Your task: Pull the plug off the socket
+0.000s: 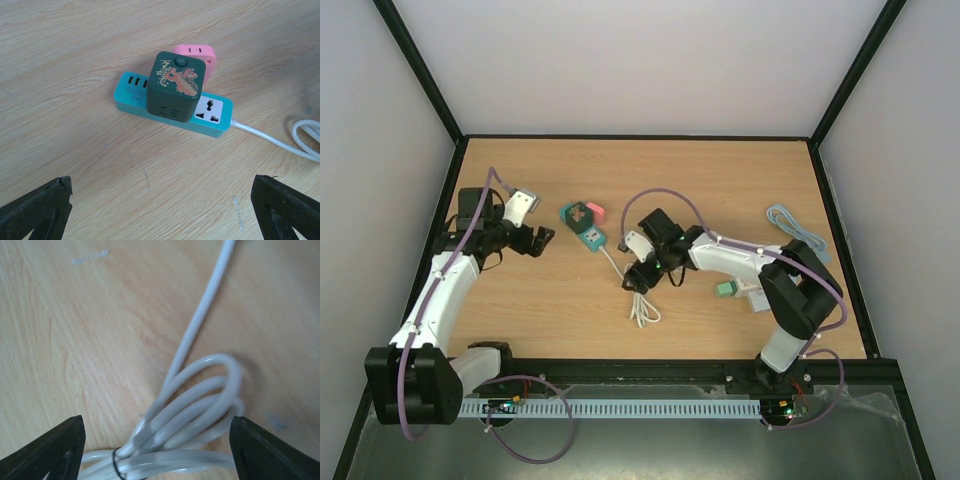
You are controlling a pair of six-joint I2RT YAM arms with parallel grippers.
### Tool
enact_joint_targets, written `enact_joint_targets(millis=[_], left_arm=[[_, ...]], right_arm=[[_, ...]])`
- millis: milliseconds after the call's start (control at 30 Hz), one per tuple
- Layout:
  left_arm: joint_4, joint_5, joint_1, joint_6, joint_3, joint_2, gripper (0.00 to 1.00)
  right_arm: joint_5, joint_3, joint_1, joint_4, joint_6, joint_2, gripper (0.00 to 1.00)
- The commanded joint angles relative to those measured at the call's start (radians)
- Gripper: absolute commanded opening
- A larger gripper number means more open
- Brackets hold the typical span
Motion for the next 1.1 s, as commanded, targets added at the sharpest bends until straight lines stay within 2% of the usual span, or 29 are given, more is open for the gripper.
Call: enact_joint_targets(millis=[0, 100, 300, 567, 667, 867, 1067], left_arm=[[-0.024, 0.012, -0.005, 0.005, 0.021, 0.002, 1.00], [-0.019, 0.017, -0.005, -0.003, 0.021, 0.004, 1.00], [-0.009, 0.021, -0.007, -0.018, 0.024, 0.011, 1.00], [-0.019, 0.011, -0.007, -0.013, 0.028, 0.018, 1.00], [-0.018, 0.012, -0.007, -0.014, 0.032, 0.024, 1.00], [-0.006, 0.000, -0.014, -0.007, 0.044, 0.064, 1.00], [-0.004, 0.013, -0.064, 0.057, 0.072, 0.127, 1.00]], right_arm=[[0.017, 0.082, -0.074, -0.076, -0.055, -0.029, 0.79], [0.029, 0.126, -0.112, -0.089, -0.060, 0.010, 0.84], [-0.081, 0.165, -0.116, -0.117, -0.051, 0.109, 0.85], [-0.249, 0.132, -0.115, -0.117, -0.036, 0.161, 0.77], [-0.304, 0.093, -0.111, -0.098, -0.013, 0.162, 0.72], [-0.359, 0.021, -0.080, -0.074, -0.001, 0.138, 0.71], [-0.404, 0.050, -0.063, -0.109, -0.024, 0.064, 0.72]])
